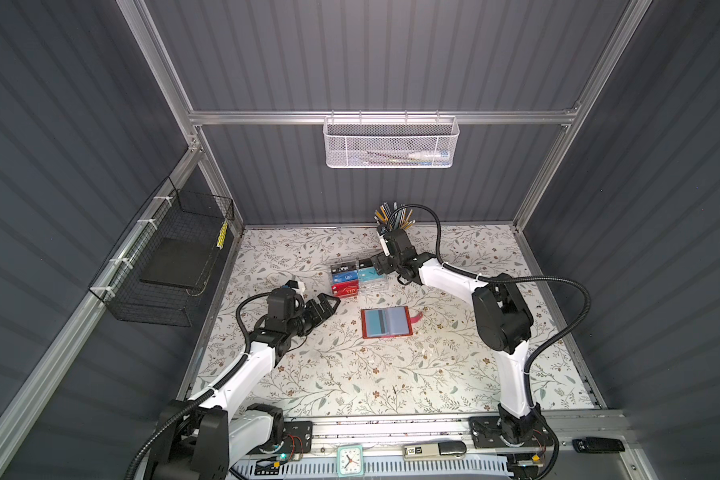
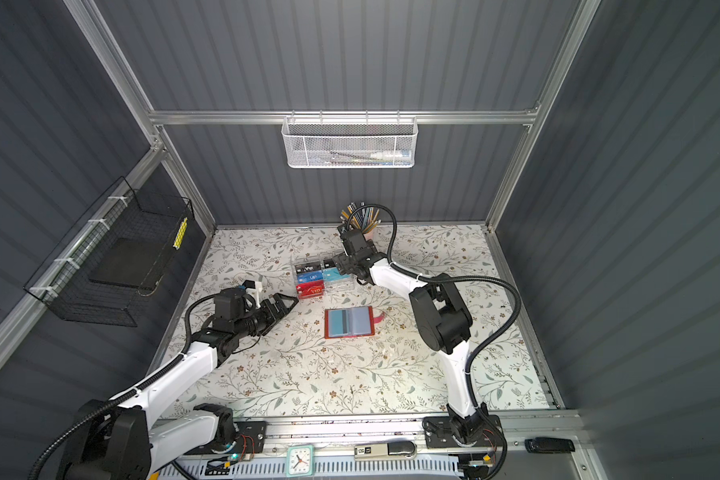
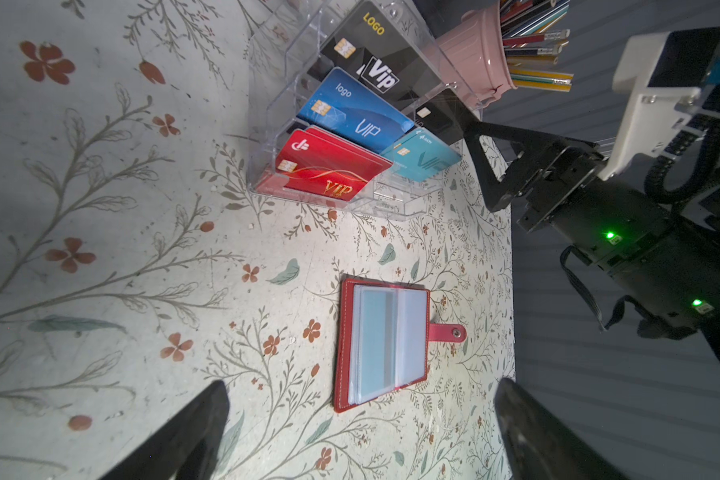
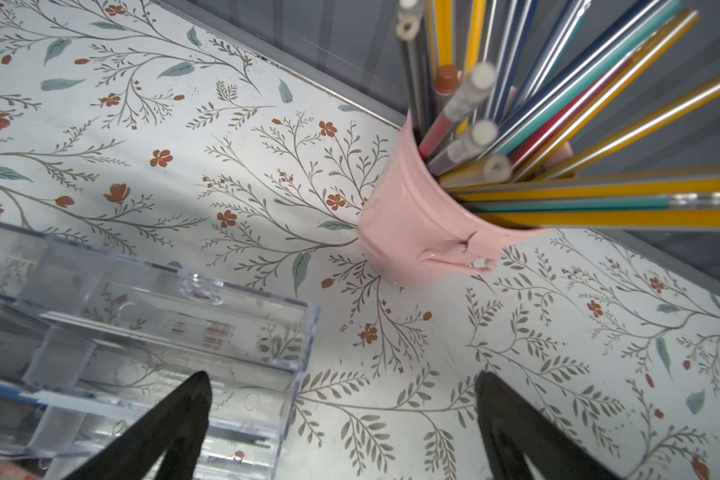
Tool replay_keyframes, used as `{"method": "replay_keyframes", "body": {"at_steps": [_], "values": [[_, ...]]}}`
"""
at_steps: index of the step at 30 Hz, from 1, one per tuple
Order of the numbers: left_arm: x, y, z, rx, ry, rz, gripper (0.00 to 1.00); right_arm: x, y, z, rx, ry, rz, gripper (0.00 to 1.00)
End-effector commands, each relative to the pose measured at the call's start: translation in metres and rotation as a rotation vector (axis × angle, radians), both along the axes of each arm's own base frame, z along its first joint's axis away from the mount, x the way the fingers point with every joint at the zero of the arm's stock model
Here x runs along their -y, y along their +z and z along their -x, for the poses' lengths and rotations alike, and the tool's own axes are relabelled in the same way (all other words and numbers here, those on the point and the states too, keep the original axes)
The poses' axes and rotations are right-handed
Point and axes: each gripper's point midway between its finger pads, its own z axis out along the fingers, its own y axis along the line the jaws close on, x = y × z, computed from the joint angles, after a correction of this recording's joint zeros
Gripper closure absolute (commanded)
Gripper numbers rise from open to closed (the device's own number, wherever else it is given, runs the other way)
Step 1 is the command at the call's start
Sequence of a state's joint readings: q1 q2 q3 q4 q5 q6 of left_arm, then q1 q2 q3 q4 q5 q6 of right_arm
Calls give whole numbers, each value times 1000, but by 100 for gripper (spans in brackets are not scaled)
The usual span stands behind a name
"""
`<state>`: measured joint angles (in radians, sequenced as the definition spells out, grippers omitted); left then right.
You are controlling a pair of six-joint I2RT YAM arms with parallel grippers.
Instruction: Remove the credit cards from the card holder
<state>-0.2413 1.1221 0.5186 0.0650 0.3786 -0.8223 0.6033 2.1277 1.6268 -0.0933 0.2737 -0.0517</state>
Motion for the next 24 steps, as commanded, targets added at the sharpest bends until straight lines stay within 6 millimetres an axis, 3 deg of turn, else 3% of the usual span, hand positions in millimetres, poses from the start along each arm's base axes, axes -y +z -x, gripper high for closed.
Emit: {"method": "replay_keyframes", "body": {"at_steps": [1,11,18,21,24], "values": [[0,-6,2,-10,-12,-19,0,-1,6,-6,3,-14,-14,1],[-1,-4,6,-9,-13,-20,0,6,20,4,17,-23,-46,1],[-1,4,17,4,-21,-5,0,37,54,45,60,-89,-139,1],[3,11,22,11,-45,12,0,54,58,66,30,-149,-181,1],[11,13,30,7,-74,47,0,69,49,94,-55,-200,-208,1]]}}
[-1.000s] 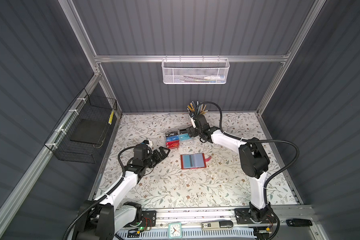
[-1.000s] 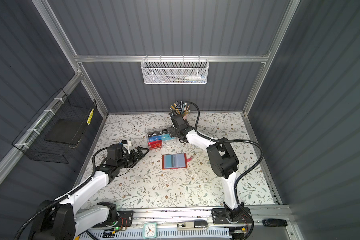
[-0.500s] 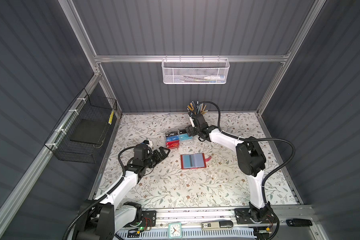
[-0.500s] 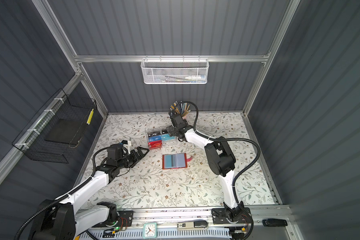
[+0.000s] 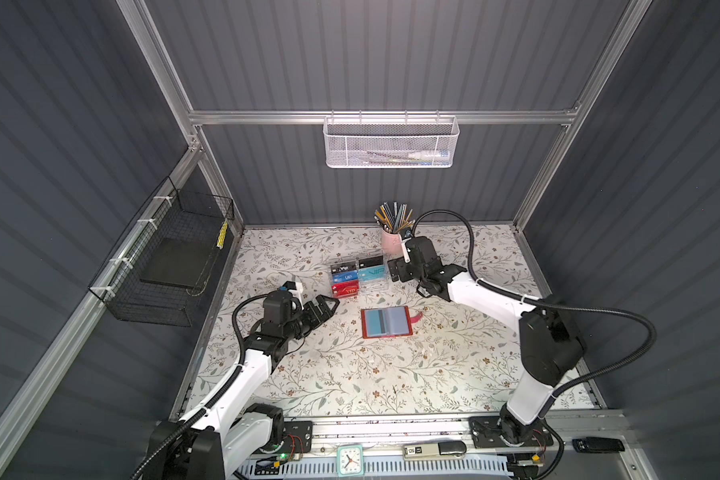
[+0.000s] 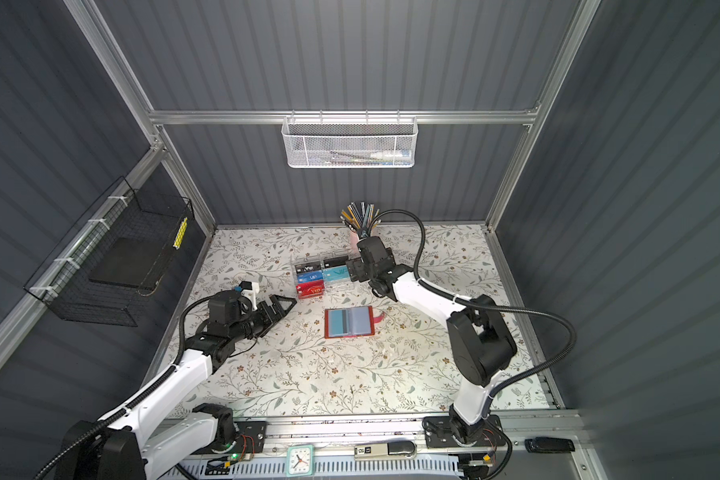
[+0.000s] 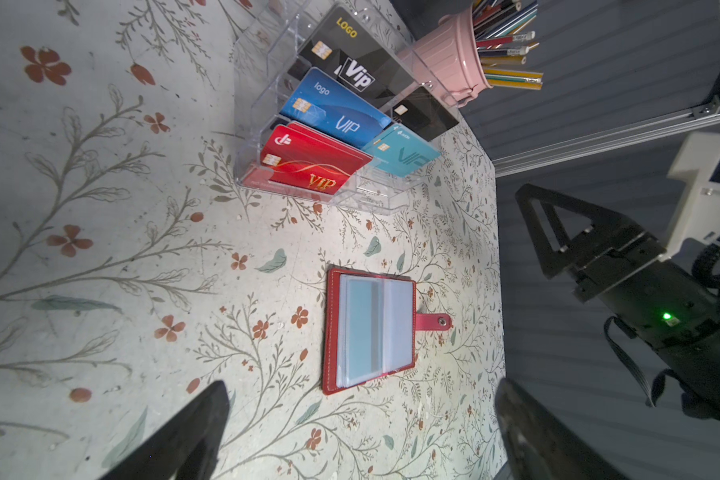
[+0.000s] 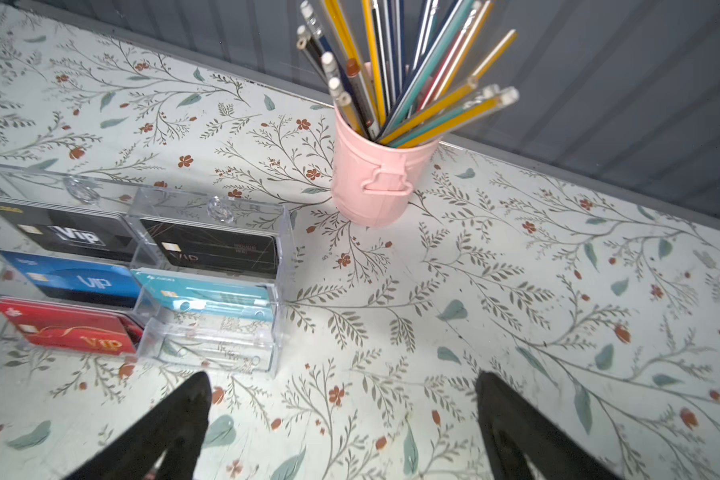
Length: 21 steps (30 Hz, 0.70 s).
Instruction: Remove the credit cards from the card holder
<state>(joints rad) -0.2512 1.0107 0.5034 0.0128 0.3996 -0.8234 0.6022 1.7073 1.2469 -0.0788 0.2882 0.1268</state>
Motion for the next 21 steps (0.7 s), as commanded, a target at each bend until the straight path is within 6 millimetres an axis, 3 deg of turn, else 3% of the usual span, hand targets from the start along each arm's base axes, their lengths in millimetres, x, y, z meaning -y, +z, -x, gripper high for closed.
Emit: {"method": "replay_keyframes", "body": {"at_steps": [1,7,10,14,21], "values": [[12,-4,17,-33,-60,39,0,17,-13,29,-97,-81,-69,1],[45,-9,33,-44,-157,24,0,3,-42,92,-218,47,-323,1],[58,-15,37,-62,-179,35,0,-8,-56,114,-280,103,-448,1],[67,-26,36,-97,-183,82,0,-18,-72,130,-325,142,-493,1],[78,-32,28,-116,-195,92,0,-33,-80,140,-349,175,-506,1]]}}
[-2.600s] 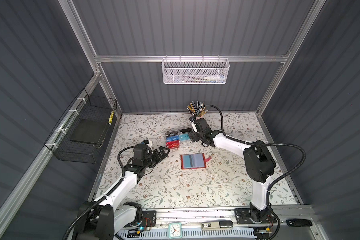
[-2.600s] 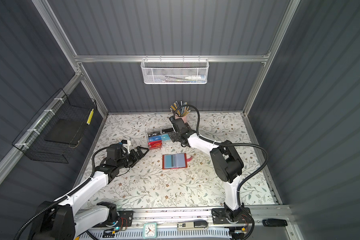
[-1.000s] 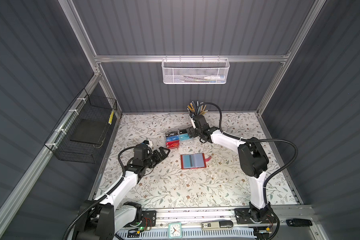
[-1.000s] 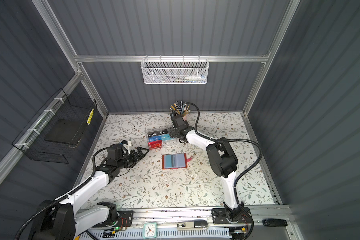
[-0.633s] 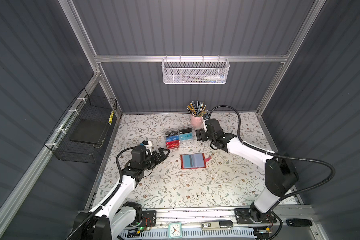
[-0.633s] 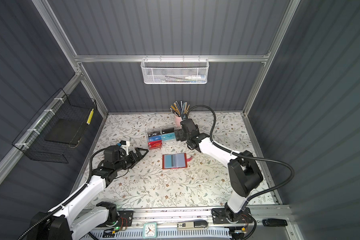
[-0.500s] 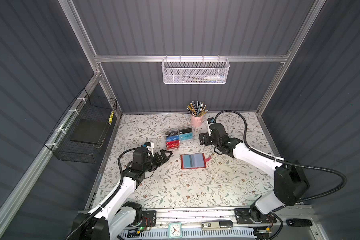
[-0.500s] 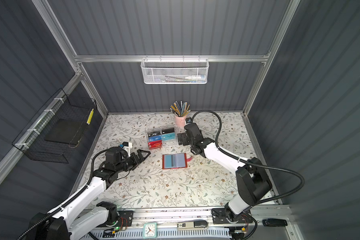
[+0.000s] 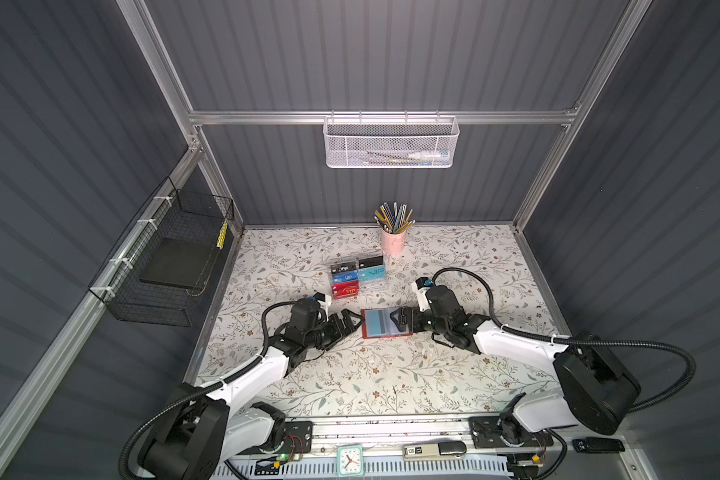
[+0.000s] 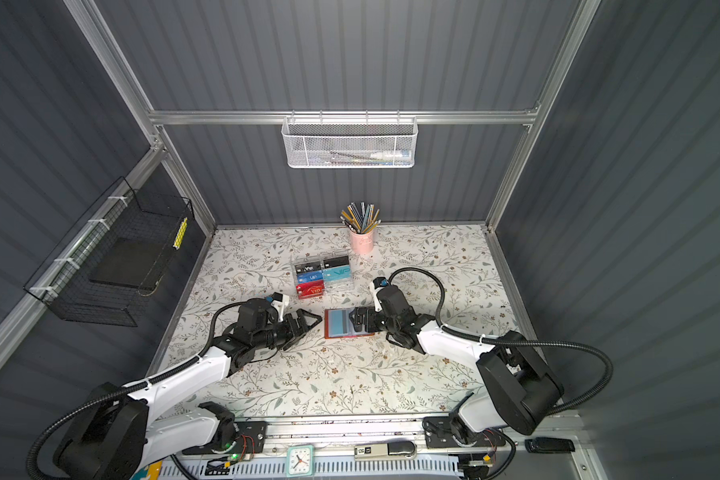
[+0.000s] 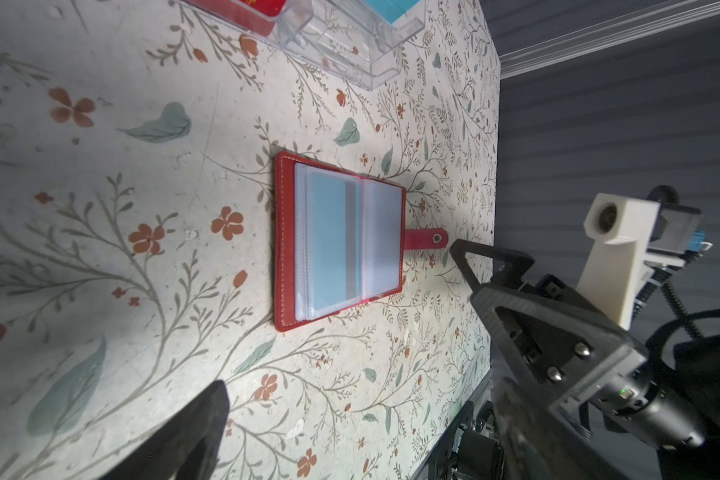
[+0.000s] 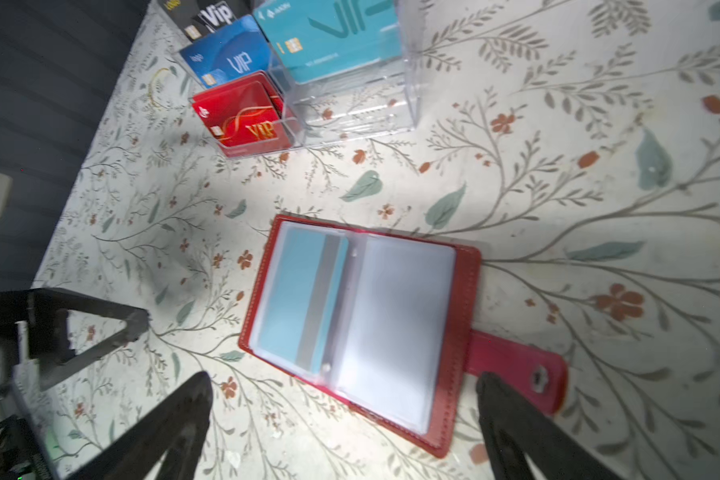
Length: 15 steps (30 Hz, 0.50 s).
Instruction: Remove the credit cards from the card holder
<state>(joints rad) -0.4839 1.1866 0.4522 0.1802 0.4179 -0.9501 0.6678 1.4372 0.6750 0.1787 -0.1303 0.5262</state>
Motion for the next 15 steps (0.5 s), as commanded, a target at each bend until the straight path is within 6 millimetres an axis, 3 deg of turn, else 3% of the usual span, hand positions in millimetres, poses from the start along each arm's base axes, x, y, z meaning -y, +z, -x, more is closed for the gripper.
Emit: {"method": "replay_keyframes", "body": {"at_steps": [1,15], "values": [[10,10,-7,24,-12,41,0,-14,0,1,-12,24,-63,1],[36,6,-25,-2,-59,60,0,-3,-41,-8,-69,-22,-14,1]]}}
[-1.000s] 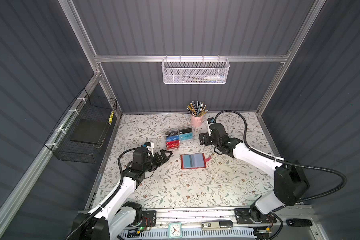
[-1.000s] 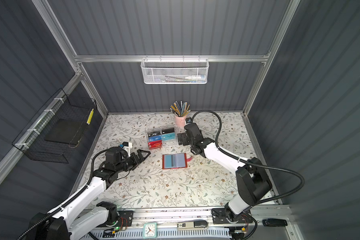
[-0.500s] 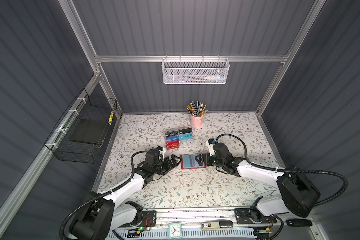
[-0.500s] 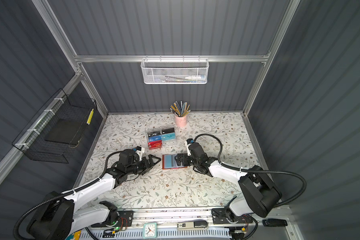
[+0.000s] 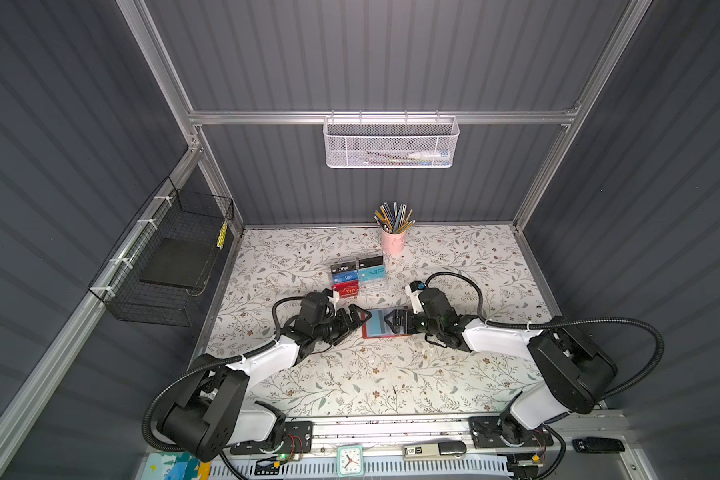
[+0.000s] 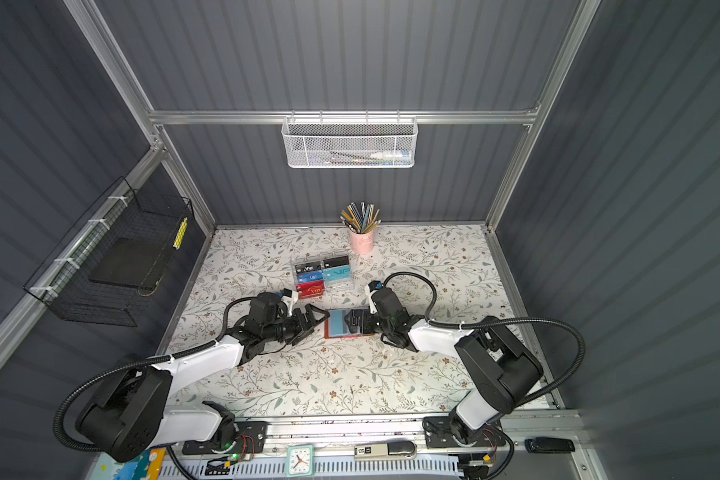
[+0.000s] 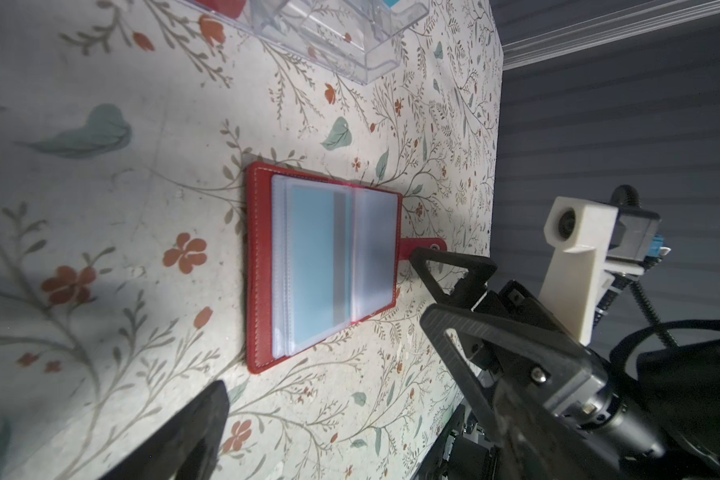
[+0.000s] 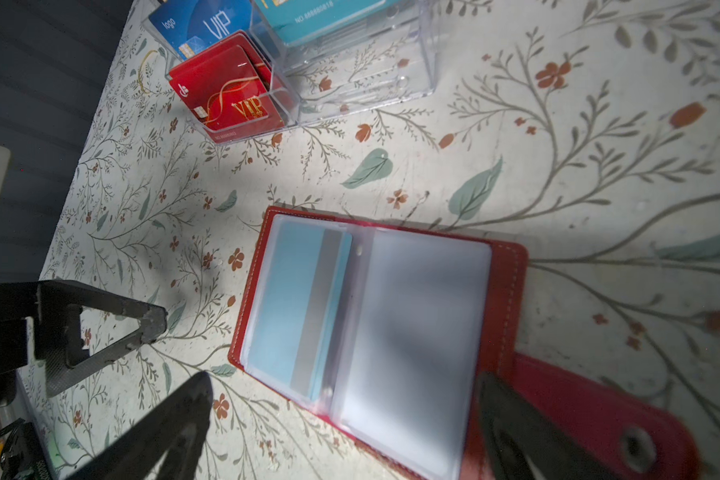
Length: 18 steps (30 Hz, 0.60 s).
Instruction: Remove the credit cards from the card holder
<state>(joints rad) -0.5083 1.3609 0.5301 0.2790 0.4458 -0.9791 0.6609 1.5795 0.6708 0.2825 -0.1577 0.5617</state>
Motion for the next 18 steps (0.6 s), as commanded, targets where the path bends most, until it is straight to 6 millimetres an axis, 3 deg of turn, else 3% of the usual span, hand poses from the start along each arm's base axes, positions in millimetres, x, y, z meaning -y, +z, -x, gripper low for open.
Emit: {"method": "replay_keyframes", "body": {"at_steps": [1,13,18], "values": [[14,12,-9,24,-30,37,0,7,-8,-2,-11,-19,-10,1],[43,-13,-25,-21,-65,39,0,13,-35,5,-55,-20,-25,1],[43,-26,-28,-43,-52,10,0,15,-41,8,-64,-25,-32,1]]}}
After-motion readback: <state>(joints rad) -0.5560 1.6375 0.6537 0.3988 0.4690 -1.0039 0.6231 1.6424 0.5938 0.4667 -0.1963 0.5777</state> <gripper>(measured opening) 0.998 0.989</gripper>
